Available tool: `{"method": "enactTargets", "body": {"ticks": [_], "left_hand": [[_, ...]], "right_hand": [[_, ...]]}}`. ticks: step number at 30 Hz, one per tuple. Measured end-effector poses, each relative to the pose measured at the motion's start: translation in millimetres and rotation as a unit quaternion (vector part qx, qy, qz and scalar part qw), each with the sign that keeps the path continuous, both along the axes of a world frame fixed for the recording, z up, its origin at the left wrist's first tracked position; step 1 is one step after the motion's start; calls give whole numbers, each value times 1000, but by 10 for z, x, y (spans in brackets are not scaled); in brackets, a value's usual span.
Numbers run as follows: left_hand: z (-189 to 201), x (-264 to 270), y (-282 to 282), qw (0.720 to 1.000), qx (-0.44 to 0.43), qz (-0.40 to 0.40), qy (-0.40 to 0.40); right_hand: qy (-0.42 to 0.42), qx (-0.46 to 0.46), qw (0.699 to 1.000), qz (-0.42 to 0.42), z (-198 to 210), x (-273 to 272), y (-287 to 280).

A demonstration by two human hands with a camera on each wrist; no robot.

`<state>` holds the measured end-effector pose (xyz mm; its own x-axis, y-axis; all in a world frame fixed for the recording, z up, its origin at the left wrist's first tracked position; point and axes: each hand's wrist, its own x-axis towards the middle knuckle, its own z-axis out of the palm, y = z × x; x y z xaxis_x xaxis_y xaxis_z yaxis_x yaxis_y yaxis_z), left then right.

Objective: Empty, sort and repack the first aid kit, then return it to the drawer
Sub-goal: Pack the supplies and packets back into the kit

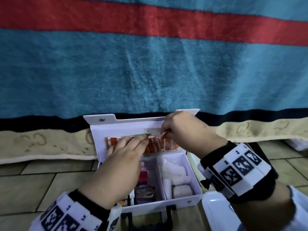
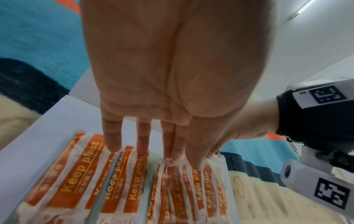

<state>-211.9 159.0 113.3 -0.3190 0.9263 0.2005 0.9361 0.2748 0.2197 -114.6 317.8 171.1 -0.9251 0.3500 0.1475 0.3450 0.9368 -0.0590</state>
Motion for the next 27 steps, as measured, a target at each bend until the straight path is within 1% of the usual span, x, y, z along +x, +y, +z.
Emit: {"method": "enactTargets", "body": {"ticks": [3, 5, 7, 11, 13, 17, 21, 22, 24, 26, 27], "left_hand": [[38, 15, 20, 1000, -18, 6, 6], [44, 20, 14, 999, -28, 14, -12], [62, 24, 7, 999, -34, 17, -9], [78, 27, 25, 999, -36, 21, -13], [76, 34, 34, 999, -42, 25, -17], [81, 35, 48, 998, -44, 31, -14], [101, -15, 76, 999, -29, 22, -16], [119, -20, 82, 999, -26, 21, -23], [169, 9, 94, 999, -9, 19, -35], [221, 100, 110, 999, 10, 16, -40], [243, 165, 120, 999, 15, 11, -40]], "right_hand": [[-23, 0, 1000, -19, -56, -55, -17], [-25, 2, 999, -37, -52, -45, -15], [-23, -4, 998, -51, -28, -27, -25], [-35, 5, 998, -57, -55, -59, -20], [-32, -15, 997, -66, -78, -86, 6], [16, -41, 995, -92, -117, -90, 49], [25, -29, 998, -50, -138, 3, 57], [43, -28, 998, -43, -126, 65, 60], [115, -43, 991, -46, -76, 249, 53], [179, -69, 979, -71, -23, 527, 44], [192, -79, 974, -87, -15, 700, 47]]}}
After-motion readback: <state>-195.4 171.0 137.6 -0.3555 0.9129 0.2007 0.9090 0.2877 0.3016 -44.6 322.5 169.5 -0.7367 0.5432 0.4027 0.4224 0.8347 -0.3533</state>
